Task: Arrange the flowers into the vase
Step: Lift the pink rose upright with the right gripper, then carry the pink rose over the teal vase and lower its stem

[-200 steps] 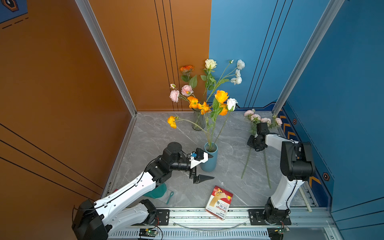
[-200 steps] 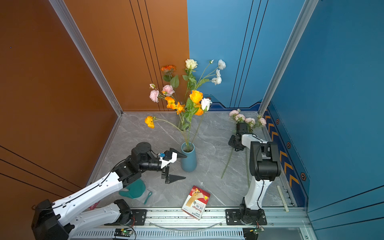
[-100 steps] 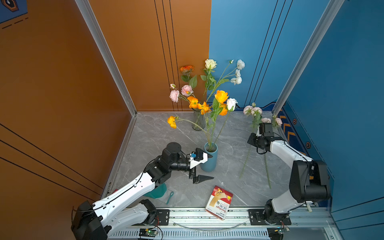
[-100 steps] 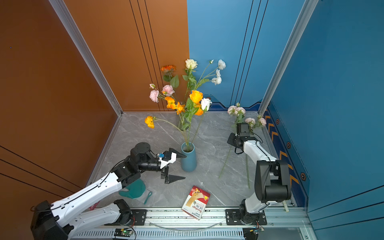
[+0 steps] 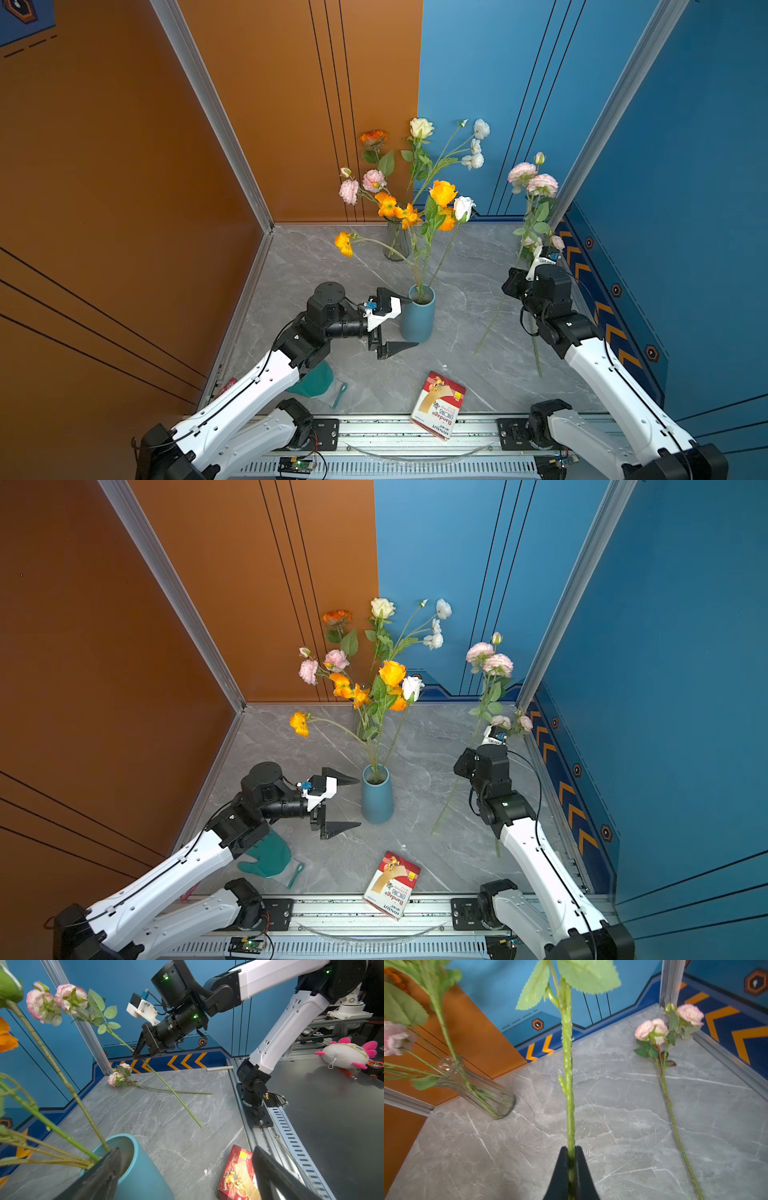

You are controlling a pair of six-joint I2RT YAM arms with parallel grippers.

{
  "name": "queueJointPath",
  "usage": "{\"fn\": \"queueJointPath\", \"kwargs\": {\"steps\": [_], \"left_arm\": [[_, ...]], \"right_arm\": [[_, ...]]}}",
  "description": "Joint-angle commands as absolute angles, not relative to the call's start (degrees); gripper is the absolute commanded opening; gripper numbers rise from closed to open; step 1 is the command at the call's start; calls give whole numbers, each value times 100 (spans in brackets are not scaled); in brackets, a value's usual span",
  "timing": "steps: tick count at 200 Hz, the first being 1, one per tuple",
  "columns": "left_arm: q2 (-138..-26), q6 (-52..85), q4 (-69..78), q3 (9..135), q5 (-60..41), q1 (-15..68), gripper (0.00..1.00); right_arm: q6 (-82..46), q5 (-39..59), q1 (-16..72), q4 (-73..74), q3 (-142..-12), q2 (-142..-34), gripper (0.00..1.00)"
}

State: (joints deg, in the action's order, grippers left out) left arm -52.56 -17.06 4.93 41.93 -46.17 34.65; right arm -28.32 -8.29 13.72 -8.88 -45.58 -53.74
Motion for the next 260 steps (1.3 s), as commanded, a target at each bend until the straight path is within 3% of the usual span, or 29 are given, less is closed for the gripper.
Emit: {"fn": "queueJointPath", "kwargs": {"steps": [1, 36, 65, 150, 204, 260], "left_arm": [[-5069, -1758, 456, 4307, -4773, 3256, 98], [-5001, -1758, 457, 4312, -4773, 3112, 98], [-5004, -1749, 450, 4315, -4801, 3076, 98], [-4996, -1727, 455, 4321, -4799, 3031, 98], [-4967, -1731, 457, 4325, -4809, 3006, 98], [-4966, -1723, 455, 4326, -4832, 2985, 98]], "right_arm": [[-2428, -1423, 1742, -593, -4984, -5158, 0], [-1576, -2010, 2507, -41, -5356, -4825, 0], [-915, -1863, 3063, 807, -5557, -4776, 0], [284, -1254, 4476, 2798, -6400, -6057, 0], [322, -894, 4748, 3346, -6512, -6762, 0], [365, -651, 4825, 2992, -6402, -7122, 0]]}}
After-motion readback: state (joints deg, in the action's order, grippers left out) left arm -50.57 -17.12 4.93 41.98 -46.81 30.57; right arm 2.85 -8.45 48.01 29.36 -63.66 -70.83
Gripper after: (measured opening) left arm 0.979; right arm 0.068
